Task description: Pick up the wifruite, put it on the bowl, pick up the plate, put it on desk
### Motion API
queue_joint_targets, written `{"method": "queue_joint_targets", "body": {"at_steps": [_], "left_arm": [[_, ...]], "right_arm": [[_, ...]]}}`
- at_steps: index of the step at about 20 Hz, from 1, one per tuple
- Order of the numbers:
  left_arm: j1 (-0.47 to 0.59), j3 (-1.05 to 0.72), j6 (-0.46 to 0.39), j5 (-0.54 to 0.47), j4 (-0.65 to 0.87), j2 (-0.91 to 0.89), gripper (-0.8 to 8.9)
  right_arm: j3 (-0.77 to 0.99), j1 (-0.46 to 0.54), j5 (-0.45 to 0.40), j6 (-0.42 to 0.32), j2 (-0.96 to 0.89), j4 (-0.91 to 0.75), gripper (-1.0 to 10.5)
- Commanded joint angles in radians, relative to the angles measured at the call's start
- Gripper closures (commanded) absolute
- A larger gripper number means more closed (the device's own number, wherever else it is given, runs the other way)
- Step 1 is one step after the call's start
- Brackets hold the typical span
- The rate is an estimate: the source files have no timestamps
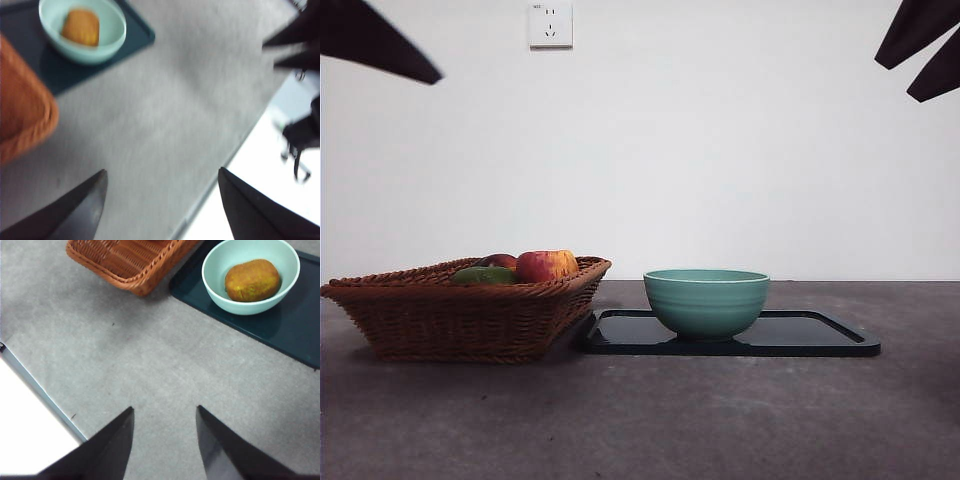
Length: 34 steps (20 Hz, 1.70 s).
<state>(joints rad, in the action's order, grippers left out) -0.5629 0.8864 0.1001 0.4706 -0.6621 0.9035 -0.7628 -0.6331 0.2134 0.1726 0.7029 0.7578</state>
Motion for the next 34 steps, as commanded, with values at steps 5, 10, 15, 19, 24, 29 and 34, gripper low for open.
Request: {"method": "queue_joint_targets", "body": {"at_steps": [5, 10, 15, 19, 24, 29, 34], "left_arm": [[-0.034, 0.243, -0.002, -0.037, 0.081, 0.274, 4.69], [-0.042, 0.505, -0.060, -0.037, 0.087, 0.576, 4.69], [-0.056, 0.678, -0.110, -0.084, 0.117, 0.822, 4.69], [-0.066, 0.724, -0.163, -0.135, 0.175, 0.961, 4.69], [-0.079, 0.725, -0.220, -0.178, 0.268, 1.066, 4.70], [-0.098, 0.725, -0.277, -0.214, 0.307, 1.148, 4.70], [-0.105, 0.725, -0.280, -0.220, 0.322, 1.199, 4.70]], "right_arm": [[-0.003, -0.007, 0.003, 0.000, 0.007, -0.010, 7.5], [-0.003, -0.007, 0.003, 0.000, 0.007, -0.009, 7.5], [-0.003, -0.007, 0.003, -0.001, 0.007, -0.009, 7.5], [-0.003, -0.007, 0.003, 0.000, 0.007, -0.008, 7.5], [-0.003, -0.007, 0.002, 0.000, 0.007, 0.000, 7.5], [-0.003, -0.007, -0.002, 0.002, 0.008, 0.017, 7.5], [-0.003, -0.007, -0.002, 0.003, 0.008, 0.035, 7.5]]}}
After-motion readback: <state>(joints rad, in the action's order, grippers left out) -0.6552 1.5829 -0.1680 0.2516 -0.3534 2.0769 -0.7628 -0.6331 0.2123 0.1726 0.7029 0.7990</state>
